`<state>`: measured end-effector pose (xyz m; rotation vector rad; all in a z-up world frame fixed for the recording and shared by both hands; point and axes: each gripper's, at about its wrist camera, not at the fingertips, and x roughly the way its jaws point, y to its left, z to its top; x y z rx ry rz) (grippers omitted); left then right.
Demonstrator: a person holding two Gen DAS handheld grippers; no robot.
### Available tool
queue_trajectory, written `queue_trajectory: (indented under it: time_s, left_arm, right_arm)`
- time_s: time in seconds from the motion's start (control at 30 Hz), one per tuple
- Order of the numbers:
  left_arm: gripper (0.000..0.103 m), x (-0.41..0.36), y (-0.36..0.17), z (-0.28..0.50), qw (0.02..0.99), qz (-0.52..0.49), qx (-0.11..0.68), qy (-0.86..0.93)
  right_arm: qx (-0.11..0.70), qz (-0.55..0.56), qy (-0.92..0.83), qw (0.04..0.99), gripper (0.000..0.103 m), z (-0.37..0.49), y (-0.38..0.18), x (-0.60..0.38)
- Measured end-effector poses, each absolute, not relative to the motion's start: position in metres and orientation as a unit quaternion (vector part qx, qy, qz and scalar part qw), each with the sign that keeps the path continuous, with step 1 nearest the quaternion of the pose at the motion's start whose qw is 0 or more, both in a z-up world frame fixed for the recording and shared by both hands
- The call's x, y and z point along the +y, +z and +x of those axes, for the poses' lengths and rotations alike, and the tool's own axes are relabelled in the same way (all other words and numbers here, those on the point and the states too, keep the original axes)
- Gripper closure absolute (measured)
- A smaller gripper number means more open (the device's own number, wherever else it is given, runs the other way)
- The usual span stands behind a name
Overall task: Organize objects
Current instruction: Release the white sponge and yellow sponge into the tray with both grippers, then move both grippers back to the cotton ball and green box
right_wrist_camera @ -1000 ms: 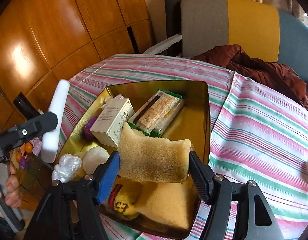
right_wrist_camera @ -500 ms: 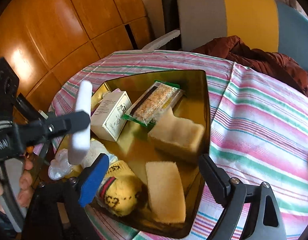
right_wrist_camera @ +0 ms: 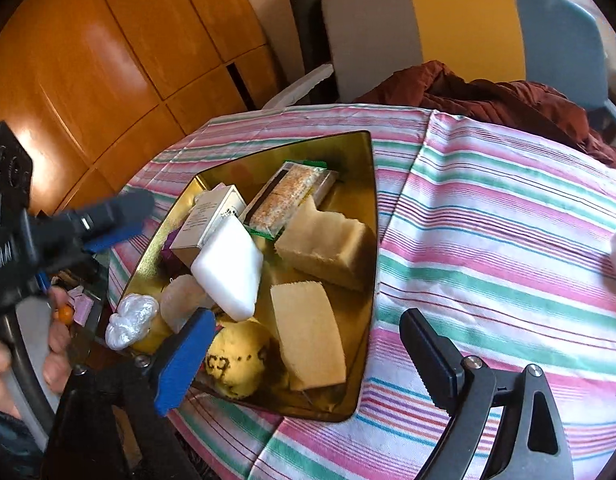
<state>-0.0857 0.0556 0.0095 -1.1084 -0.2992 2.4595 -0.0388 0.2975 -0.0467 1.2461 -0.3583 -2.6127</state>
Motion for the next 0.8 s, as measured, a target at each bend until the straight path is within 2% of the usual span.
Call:
queue_trajectory:
  time_s: [0.17, 0.37, 0.53, 0.8]
  left_arm:
    - [0.017, 0.009, 0.024, -0.079, 0.149, -0.377, -0.131, 0.904]
    - [0.017, -0.025, 0.017, -0.062, 0.088, -0.383, -0.140, 0.909]
    - [0.021, -0.020, 0.009, -0.048, 0.078, -0.385, -0.121, 0.911]
    - [0.021, 0.018, 0.013, -0.034, 0.096, -0.375, -0.055, 0.920]
  right_arm:
    - [-0.123, 0.422, -0.891, 0.111, 0.008, -0.032, -0.044, 0.297]
    - [-0.109, 0.419, -0.894, 0.115, 0.006, -0.027, -0.041, 0.286]
    - [-0.100, 0.419, -0.895, 0.116, 0.005, -0.022, -0.039, 0.277]
    - [-0.084, 0.412, -0.901, 0.103, 0.004, -0.015, -0.035, 0.272]
